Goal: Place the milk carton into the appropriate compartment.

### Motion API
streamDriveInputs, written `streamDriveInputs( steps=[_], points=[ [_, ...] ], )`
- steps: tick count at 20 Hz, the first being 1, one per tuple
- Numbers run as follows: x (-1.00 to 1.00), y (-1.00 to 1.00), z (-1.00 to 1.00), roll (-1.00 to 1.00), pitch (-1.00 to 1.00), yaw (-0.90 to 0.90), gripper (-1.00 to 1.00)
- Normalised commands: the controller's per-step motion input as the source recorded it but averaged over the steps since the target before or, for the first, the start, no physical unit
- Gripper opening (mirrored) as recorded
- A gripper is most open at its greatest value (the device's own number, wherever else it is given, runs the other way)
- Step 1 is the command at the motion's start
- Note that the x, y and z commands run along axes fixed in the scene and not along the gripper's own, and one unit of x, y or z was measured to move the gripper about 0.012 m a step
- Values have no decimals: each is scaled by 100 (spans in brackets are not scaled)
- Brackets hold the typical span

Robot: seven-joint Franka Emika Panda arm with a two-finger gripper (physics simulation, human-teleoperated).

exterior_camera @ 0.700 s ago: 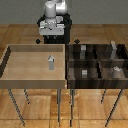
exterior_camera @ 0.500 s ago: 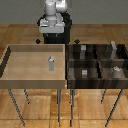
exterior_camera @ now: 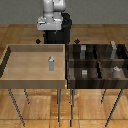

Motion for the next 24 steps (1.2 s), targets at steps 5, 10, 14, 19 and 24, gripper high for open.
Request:
streamDriveInputs(
  steps=[5, 10, 14, 19, 24],
  points=[
    [100, 10, 0, 0, 0, 0, 100],
    [0, 0, 0, 0, 0, 0, 100],
    [25, 0, 0, 0, 0, 0, 100],
    [60, 0, 0, 0, 0, 0, 100],
    [100, 4, 0, 0, 0, 0, 100]
  ],
)
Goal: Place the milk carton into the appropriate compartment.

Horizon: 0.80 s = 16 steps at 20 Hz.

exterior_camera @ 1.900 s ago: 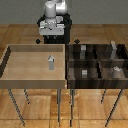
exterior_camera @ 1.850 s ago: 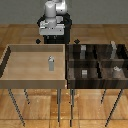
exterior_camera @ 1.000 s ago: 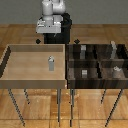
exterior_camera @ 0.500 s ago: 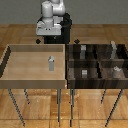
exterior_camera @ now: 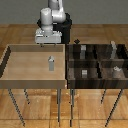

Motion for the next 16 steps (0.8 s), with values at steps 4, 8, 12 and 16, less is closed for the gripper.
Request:
streamDriveInputs(
  steps=[4, 8, 12, 16],
  points=[
    [0, 0, 0, 0, 0, 0, 100],
    [0, 50, 0, 0, 0, 0, 100],
    [25, 0, 0, 0, 0, 0, 100],
    [0, -25, 0, 0, 0, 0, 100]
  ],
)
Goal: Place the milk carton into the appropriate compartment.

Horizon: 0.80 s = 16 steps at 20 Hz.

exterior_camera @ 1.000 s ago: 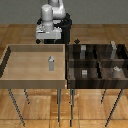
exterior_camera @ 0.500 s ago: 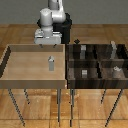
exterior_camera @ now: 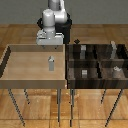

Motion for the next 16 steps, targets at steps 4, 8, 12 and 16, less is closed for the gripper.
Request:
streamDriveInputs(
  steps=[4, 8, 12, 16],
  points=[
    [50, 0, 0, 0, 0, 0, 100],
    [50, 0, 0, 0, 0, 0, 100],
    [0, 25, 0, 0, 0, 0, 100],
    [0, -25, 0, 0, 0, 0, 100]
  ],
)
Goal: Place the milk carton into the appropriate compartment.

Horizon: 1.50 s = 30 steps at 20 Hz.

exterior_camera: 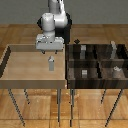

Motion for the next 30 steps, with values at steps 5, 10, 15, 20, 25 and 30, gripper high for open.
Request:
streamDriveInputs(
  steps=[5, 10, 15, 20, 25, 30],
  points=[
    [0, 0, -40, 0, 0, 0, 100],
    [0, 0, -100, 0, 0, 0, 100],
    [0, 0, -40, 0, 0, 0, -100],
    [0, 0, 0, 0, 0, 0, -100],
    [0, 0, 40, 0, 0, 0, -100],
    [0, 0, 100, 0, 0, 0, -100]
  ],
)
